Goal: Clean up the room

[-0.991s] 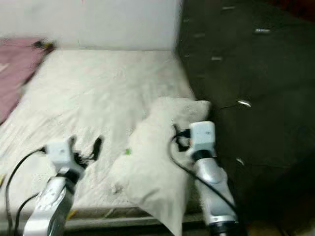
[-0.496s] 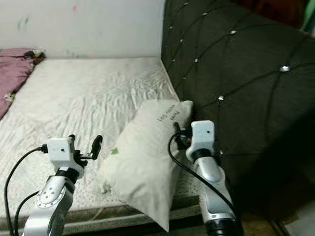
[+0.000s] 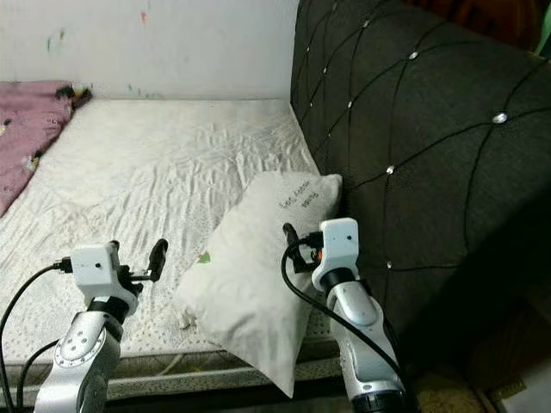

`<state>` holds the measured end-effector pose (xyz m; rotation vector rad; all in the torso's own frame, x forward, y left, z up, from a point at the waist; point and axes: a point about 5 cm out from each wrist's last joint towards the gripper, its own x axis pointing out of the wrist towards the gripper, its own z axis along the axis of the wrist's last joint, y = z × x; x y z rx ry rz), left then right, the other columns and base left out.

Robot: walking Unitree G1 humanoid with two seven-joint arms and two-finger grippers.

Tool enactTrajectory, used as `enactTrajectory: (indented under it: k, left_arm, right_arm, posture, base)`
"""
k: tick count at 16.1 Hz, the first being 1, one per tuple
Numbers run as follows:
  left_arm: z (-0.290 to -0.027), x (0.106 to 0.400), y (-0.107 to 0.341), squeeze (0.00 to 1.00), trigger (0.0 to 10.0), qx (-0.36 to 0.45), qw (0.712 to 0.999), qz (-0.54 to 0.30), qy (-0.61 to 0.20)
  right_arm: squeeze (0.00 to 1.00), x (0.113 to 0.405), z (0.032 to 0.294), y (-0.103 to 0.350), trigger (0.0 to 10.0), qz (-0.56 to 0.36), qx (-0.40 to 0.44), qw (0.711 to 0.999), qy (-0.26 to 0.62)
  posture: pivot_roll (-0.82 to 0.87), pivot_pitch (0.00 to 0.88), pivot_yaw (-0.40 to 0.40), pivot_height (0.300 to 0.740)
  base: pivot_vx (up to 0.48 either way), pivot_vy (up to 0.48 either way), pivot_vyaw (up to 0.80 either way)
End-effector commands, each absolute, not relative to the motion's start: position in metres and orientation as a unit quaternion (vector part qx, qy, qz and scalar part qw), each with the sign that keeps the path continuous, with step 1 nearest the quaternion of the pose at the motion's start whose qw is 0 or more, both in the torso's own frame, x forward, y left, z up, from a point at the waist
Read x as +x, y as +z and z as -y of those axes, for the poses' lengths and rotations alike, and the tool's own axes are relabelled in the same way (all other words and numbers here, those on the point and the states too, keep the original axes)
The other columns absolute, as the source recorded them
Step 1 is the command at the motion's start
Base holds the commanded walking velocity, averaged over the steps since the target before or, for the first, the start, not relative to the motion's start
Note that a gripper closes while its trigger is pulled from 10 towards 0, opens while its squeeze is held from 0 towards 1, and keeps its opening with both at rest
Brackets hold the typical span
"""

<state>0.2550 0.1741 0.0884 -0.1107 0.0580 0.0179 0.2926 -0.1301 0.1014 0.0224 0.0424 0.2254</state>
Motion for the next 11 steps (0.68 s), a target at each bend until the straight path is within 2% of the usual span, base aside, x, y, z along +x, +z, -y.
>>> enactTrajectory:
  k: [1,6,10,11]
  left_arm:
    - [-0.177,0.254,0.089,0.00,10.0,-0.054,0.998,-0.031,0.018]
    - [-0.192,0.246,0.088,0.00,10.0,-0.041,0.997,-0.030,0.057]
    - [-0.200,0.239,0.090,0.00,10.0,-0.048,0.995,-0.018,0.087]
    - [-0.201,0.234,0.092,0.00,10.0,-0.059,0.995,-0.005,0.082]
  right_arm:
    - [0.00,0.292,0.128,0.107,10.0,-0.011,0.012,0.993,0.119]
    - [0.00,0.288,0.140,0.103,10.0,-0.010,-0.011,0.997,0.081]
    - [0.00,0.284,0.156,0.101,10.0,-0.014,-0.015,1.000,0.021]
    - [0.00,0.278,0.167,0.098,10.0,-0.023,-0.013,1.000,-0.015]
  posture:
    - [0.06,0.040,-0.020,0.685]
    - [0.06,0.054,-0.020,0.681]
    - [0.06,0.068,-0.021,0.681]
    - [0.06,0.074,-0.023,0.681]
  base:
    - [0.000,0.000,0.00]
    - [0.000,0.000,0.00]
    - [0.000,0.000,0.00]
    - [0.000,0.000,0.00]
